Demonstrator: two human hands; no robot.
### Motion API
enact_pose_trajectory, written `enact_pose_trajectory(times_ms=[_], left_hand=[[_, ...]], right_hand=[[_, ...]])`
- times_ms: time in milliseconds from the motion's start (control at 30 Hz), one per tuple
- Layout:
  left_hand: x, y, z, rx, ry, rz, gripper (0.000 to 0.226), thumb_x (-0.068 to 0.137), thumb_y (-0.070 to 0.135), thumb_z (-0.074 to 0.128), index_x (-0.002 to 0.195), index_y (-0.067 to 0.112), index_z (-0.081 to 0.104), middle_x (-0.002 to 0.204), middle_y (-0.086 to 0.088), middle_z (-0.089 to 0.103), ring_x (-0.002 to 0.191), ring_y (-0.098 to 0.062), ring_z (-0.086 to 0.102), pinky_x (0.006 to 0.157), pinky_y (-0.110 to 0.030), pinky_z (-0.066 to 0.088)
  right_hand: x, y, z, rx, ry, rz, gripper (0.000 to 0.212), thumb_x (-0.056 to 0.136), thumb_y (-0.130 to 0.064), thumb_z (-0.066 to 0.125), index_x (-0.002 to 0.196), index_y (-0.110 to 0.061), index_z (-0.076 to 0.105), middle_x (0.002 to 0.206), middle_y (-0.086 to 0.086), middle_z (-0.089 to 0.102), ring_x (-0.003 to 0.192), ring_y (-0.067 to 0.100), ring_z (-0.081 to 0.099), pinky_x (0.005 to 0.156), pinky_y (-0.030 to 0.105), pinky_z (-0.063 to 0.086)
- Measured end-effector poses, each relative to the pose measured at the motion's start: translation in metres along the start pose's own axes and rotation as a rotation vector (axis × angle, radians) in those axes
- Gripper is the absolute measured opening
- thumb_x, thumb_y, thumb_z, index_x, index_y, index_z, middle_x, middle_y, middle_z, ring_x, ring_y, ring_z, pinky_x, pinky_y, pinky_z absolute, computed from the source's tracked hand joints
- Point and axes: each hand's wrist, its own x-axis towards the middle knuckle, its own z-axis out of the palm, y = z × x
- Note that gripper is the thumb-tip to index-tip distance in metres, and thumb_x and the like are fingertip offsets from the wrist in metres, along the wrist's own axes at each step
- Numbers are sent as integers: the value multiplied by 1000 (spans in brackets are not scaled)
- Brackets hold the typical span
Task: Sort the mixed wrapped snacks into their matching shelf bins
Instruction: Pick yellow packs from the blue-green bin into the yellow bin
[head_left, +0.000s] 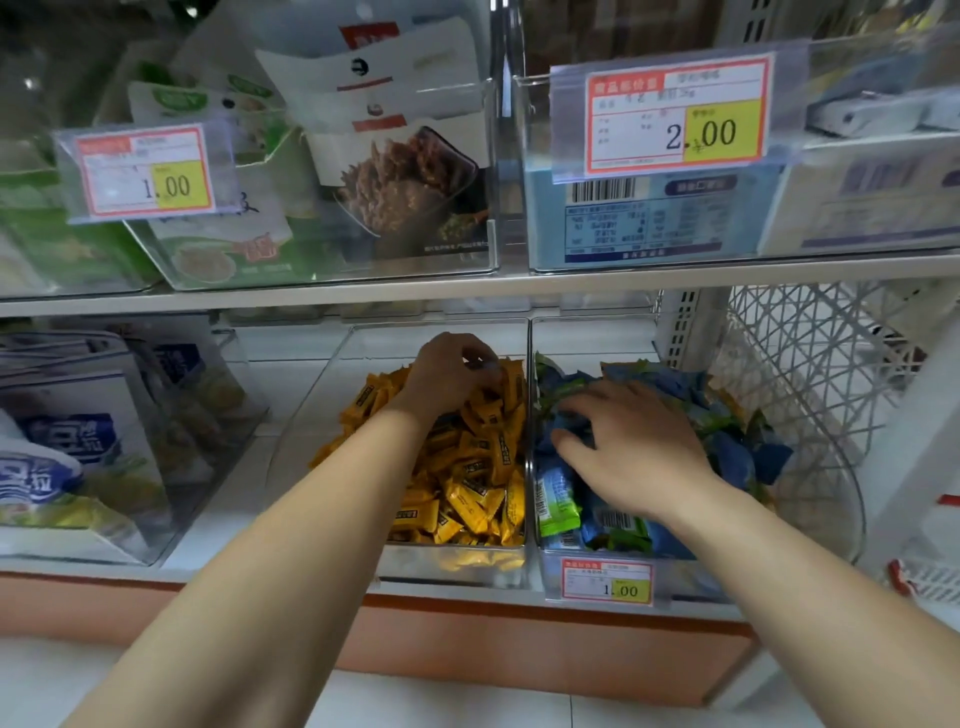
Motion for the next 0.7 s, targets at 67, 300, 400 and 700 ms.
enact_pose_trajectory(times_ms=[67, 300, 400, 700], left_hand=[[-13, 0, -13, -52, 107, -2, 10, 84, 30, 77, 92, 27, 71, 90, 17, 63, 92, -8, 58, 76, -19, 43], [-76, 30, -54, -507, 220, -134, 17, 85, 33, 77, 88, 18, 70, 73, -5, 74, 58, -18, 71, 51, -26, 55], [-100, 44, -49, -620, 151, -86, 13, 89, 36, 72, 89, 23, 68, 76, -2, 75, 60, -20, 72, 48, -24, 53], [-66, 1, -31, 85, 79, -109, 14, 97, 36, 59, 106, 30, 69, 100, 12, 70, 86, -10, 60, 71, -17, 43]], right_hand=[[0, -7, -2, 21, 78, -7, 50, 95, -57, 40, 139, -35, 48, 144, -8, 45, 134, 23, 35, 107, 43, 33], [-1, -42, -8, 535, 207, -113, 58, 97, -37, 53, 151, -35, 31, 149, -4, 43, 138, 16, 36, 111, 34, 31], [-3, -56, -6, 805, 121, -134, 51, 100, -35, 52, 149, -33, 37, 146, -5, 49, 134, 13, 44, 113, 37, 36], [0, -3, -14, 391, 448, -59, 17, 89, -19, 65, 97, -33, 59, 100, -11, 55, 82, 14, 59, 67, 33, 50]])
